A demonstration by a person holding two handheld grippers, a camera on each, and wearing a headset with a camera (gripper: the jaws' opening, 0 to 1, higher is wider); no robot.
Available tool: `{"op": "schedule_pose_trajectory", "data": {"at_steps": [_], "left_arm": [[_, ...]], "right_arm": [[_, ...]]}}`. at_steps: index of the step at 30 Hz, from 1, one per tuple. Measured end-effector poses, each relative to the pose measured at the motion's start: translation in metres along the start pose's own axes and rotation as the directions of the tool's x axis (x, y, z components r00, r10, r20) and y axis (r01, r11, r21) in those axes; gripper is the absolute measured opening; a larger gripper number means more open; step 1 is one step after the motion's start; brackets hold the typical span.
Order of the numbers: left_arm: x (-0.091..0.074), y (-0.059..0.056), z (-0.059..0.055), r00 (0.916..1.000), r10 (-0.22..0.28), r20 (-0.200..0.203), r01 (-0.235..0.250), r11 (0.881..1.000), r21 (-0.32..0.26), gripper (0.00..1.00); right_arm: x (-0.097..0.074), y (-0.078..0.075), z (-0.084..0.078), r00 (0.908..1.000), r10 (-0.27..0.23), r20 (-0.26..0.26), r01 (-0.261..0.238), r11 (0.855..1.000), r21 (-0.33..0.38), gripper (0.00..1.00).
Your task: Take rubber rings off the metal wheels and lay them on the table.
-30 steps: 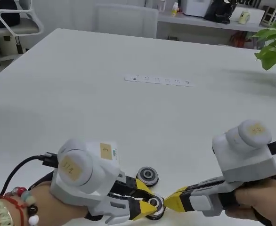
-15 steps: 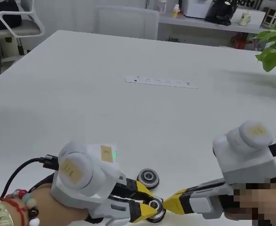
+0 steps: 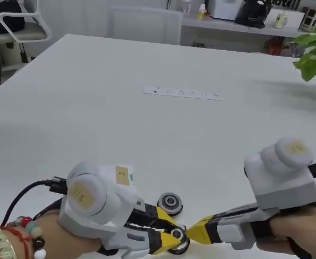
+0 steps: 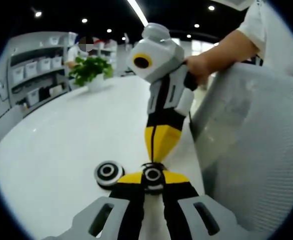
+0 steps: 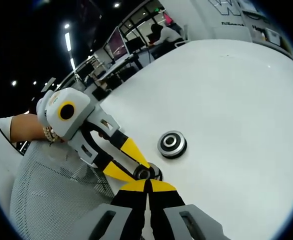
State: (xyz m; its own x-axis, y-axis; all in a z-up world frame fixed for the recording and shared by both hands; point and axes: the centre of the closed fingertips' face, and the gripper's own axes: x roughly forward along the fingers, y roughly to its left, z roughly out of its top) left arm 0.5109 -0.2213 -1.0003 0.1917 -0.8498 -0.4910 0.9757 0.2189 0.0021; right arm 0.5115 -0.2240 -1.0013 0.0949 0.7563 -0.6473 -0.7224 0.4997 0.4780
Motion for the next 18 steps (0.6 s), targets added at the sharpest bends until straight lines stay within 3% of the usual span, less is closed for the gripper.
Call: {"op": "schedule_pose_trajectory", "data": {"at_steps": [18], "left_arm": [[0.0003, 0.0002, -0.0001, 1.0000, 0.001, -0.001, -0.001, 1.000, 0.000, 0.13]], "right_arm": [[-0.0004, 0.0035, 0.0024, 0.9999, 0.013, 0.009, -0.013, 1.000, 0.001, 0.00]]}}
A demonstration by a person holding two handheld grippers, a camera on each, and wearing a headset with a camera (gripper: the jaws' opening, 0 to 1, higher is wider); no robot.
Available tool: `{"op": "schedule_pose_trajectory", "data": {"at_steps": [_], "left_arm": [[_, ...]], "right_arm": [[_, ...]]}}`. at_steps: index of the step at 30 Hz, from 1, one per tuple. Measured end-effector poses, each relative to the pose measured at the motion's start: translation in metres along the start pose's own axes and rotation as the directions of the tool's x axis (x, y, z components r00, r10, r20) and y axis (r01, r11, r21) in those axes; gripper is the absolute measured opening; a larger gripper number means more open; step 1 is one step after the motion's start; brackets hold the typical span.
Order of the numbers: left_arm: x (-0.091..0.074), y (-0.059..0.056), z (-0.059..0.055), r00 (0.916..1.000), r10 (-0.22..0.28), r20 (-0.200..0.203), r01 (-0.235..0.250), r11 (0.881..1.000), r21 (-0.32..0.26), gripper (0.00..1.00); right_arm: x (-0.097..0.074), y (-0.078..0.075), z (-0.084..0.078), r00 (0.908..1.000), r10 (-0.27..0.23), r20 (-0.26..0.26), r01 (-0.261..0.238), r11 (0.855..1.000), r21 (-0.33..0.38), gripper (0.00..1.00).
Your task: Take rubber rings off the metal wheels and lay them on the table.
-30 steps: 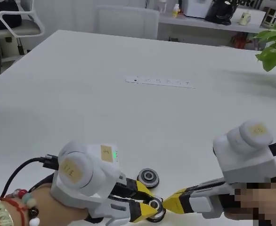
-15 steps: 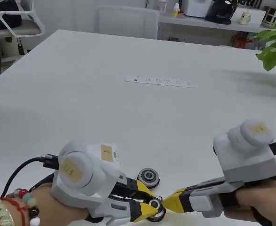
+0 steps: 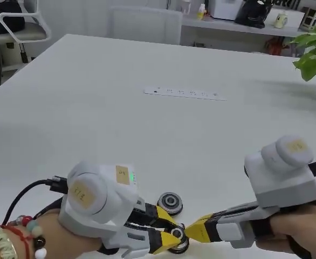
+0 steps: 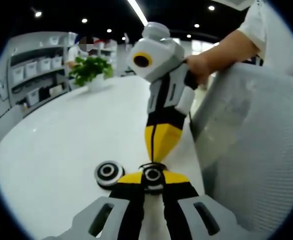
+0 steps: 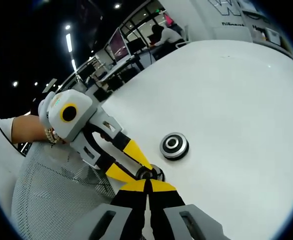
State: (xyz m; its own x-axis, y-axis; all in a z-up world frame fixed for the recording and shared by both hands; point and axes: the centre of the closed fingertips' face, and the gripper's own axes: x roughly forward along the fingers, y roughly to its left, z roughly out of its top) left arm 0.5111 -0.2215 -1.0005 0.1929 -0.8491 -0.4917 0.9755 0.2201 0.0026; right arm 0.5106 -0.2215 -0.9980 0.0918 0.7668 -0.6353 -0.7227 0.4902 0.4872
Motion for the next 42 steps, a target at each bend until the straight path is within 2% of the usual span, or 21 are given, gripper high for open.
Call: {"op": "schedule_pose_trajectory", "data": {"at_steps": [28, 29, 30, 31, 32, 33, 37, 42], "left_arm": [[0.000, 0.001, 0.000, 1.0000, 0.002, -0.003, -0.002, 1.000, -0.004, 0.13], [0.000, 0.001, 0.000, 1.0000, 0.003, -0.003, -0.003, 1.000, -0.005, 0.13], [0.000, 0.001, 0.000, 1.0000, 0.003, -0.003, -0.003, 1.000, -0.006, 0.13], [0.000, 0.001, 0.000, 1.0000, 0.004, -0.001, -0.004, 1.000, -0.010, 0.13], [0.000, 0.002, 0.000, 1.0000, 0.006, 0.000, -0.006, 1.000, -0.014, 0.13], [0.000, 0.001, 0.000, 1.0000, 0.004, -0.001, -0.004, 1.000, -0.009, 0.13], [0.000, 0.001, 0.000, 1.0000, 0.005, -0.002, -0.006, 1.000, -0.011, 0.13], [0.000, 0.001, 0.000, 1.0000, 0.004, -0.004, -0.004, 1.000, -0.013, 0.13]], "right_arm": [[0.000, 0.007, 0.007, 0.9979, 0.054, 0.036, -0.056, 0.998, 0.036, 0.00], [0.000, 0.008, 0.007, 0.9972, 0.063, 0.040, -0.065, 0.997, 0.036, 0.00], [-0.002, 0.012, 0.020, 0.9907, 0.082, 0.109, -0.088, 0.995, 0.053, 0.00], [-0.005, 0.011, 0.020, 0.9928, 0.080, 0.090, -0.086, 0.994, 0.065, 0.00], [-0.004, 0.007, 0.018, 0.9948, 0.057, 0.084, -0.062, 0.996, 0.059, 0.00], [-0.002, 0.006, 0.016, 0.9952, 0.056, 0.080, -0.060, 0.997, 0.042, 0.00], [-0.002, 0.002, 0.015, 0.9959, 0.044, 0.079, -0.049, 0.997, 0.064, 0.00], [-0.001, -0.003, 0.007, 0.9989, 0.015, 0.045, -0.018, 0.998, 0.062, 0.00]]}}
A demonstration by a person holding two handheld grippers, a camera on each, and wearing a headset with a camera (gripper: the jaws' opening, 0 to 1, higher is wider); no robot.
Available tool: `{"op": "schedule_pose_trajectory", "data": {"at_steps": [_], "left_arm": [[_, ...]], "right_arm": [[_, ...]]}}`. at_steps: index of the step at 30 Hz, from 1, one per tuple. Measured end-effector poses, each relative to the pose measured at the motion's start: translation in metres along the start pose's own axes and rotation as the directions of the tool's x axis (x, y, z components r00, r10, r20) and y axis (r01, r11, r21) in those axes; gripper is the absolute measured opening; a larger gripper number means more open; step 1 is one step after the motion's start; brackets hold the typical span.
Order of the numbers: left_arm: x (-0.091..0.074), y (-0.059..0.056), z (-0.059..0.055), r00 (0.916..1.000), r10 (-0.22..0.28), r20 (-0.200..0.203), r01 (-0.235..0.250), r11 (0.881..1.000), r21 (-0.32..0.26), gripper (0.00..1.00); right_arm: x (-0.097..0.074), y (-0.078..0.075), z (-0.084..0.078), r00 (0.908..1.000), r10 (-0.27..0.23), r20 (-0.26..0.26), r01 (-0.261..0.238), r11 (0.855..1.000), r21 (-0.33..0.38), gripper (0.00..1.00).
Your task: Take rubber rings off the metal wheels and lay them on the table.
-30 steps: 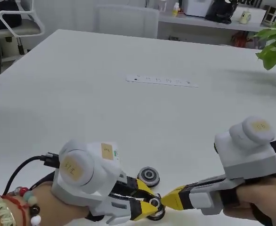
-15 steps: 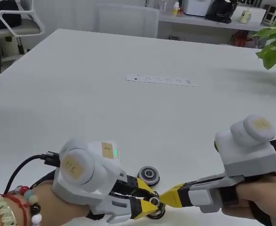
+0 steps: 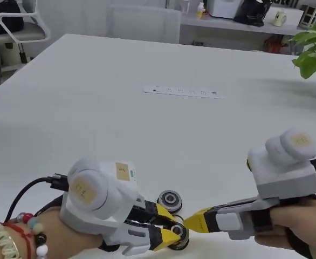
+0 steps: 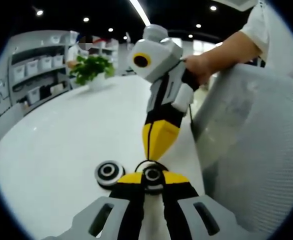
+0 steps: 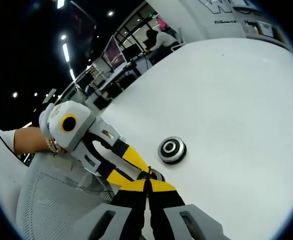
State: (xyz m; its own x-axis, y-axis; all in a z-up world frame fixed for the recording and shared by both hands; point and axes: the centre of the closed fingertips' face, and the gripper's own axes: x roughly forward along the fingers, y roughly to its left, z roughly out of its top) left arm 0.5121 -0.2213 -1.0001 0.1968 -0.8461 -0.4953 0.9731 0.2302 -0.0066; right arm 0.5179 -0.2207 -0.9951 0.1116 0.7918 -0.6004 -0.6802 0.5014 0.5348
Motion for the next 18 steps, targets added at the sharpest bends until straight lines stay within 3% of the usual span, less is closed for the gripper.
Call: {"op": "schedule_pose_trajectory", "data": {"at_steps": [13, 15, 18], "left_arm": [[-0.0022, -0.0019, -0.0015, 0.9997, -0.009, -0.021, 0.010, 1.000, 0.015, 0.14], [-0.0024, -0.0028, -0.0017, 0.9997, -0.007, -0.023, 0.008, 0.999, 0.044, 0.14], [-0.0021, -0.0014, -0.0012, 0.9995, -0.010, -0.030, 0.010, 1.000, 0.024, 0.14]], "right_arm": [[0.0002, -0.0034, -0.0047, 0.9994, -0.025, -0.023, 0.024, 0.999, -0.031, 0.00], [0.0002, -0.0025, -0.0047, 0.9994, -0.024, -0.023, 0.024, 0.999, -0.033, 0.00], [-0.0003, -0.0017, -0.0036, 0.9996, -0.023, -0.018, 0.022, 0.999, -0.035, 0.00]]}}
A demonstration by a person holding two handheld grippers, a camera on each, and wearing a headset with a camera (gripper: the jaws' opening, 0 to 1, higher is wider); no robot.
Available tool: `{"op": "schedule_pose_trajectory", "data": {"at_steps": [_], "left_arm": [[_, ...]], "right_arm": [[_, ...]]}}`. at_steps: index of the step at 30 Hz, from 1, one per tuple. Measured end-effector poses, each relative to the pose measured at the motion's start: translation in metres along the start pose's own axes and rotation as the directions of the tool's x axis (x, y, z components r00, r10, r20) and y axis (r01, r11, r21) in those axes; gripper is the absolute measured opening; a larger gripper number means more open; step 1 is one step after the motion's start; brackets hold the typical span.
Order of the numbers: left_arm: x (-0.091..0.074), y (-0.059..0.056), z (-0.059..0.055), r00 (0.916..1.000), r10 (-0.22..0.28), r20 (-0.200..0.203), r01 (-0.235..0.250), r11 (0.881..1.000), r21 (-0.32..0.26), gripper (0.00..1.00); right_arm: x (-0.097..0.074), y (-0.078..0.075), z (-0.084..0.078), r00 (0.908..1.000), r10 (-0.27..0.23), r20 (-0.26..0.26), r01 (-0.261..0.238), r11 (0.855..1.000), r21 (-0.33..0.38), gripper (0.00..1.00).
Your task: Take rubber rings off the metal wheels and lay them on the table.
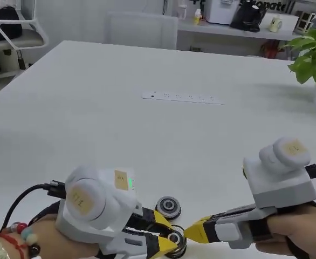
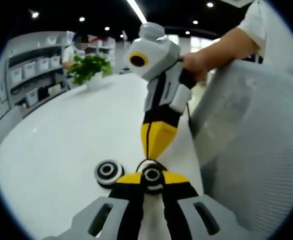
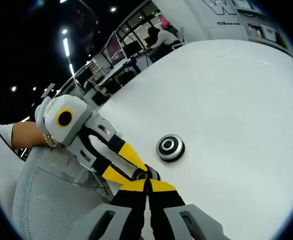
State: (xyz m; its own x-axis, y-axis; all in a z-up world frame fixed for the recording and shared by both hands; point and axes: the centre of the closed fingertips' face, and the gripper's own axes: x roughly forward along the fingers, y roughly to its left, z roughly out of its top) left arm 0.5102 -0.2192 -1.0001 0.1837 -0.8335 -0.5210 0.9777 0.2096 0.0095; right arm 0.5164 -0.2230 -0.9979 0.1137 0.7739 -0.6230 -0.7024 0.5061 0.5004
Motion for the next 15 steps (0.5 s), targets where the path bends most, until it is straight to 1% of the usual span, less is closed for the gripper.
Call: {"op": "schedule_pose_trajectory", "data": {"at_steps": [1, 2, 4, 7, 9, 11, 12, 13, 15], "left_arm": [[0.000, 0.000, 0.000, 1.0000, -0.001, -0.005, 0.001, 1.000, 0.001, 0.14], [0.000, 0.000, 0.000, 0.9998, -0.003, -0.018, 0.004, 1.000, 0.014, 0.14], [-0.001, 0.000, 0.001, 0.9996, -0.002, -0.029, 0.002, 1.000, 0.012, 0.15], [-0.004, -0.002, 0.003, 0.9989, -0.010, -0.045, 0.012, 0.999, 0.040, 0.19], [-0.006, -0.002, 0.006, 0.9991, -0.005, -0.042, 0.007, 0.998, 0.056, 0.20], [-0.007, -0.001, 0.009, 0.9993, -0.002, -0.039, 0.004, 0.999, 0.054, 0.22], [-0.007, 0.000, 0.011, 0.9995, 0.002, -0.032, 0.000, 0.999, 0.053, 0.24], [-0.009, 0.002, 0.015, 0.9998, 0.010, -0.017, -0.009, 0.999, 0.051, 0.27], [-0.011, 0.004, 0.022, 0.9998, 0.019, 0.005, -0.019, 0.999, 0.036, 0.35]], "right_arm": [[0.000, 0.000, 0.000, 1.0000, 0.000, 0.000, 0.000, 1.000, -0.001, 0.00], [0.000, 0.000, 0.000, 1.0000, -0.001, 0.000, 0.001, 1.000, -0.003, 0.00], [0.000, 0.000, 0.000, 1.0000, -0.001, -0.001, 0.001, 1.000, -0.004, 0.00], [0.000, 0.000, 0.000, 1.0000, -0.003, -0.003, 0.003, 1.000, -0.007, 0.00], [0.000, -0.001, 0.000, 0.9999, -0.011, -0.007, 0.011, 1.000, -0.019, 0.00], [-0.001, -0.001, 0.001, 0.9999, -0.010, -0.003, 0.010, 1.000, -0.018, 0.00], [-0.001, -0.001, 0.002, 1.0000, -0.009, 0.002, 0.009, 1.000, -0.014, 0.00], [-0.002, -0.002, 0.003, 0.9999, -0.011, 0.008, 0.011, 1.000, -0.013, 0.00], [-0.004, -0.002, 0.005, 0.9998, -0.014, 0.017, 0.014, 1.000, -0.012, 0.00]]}}
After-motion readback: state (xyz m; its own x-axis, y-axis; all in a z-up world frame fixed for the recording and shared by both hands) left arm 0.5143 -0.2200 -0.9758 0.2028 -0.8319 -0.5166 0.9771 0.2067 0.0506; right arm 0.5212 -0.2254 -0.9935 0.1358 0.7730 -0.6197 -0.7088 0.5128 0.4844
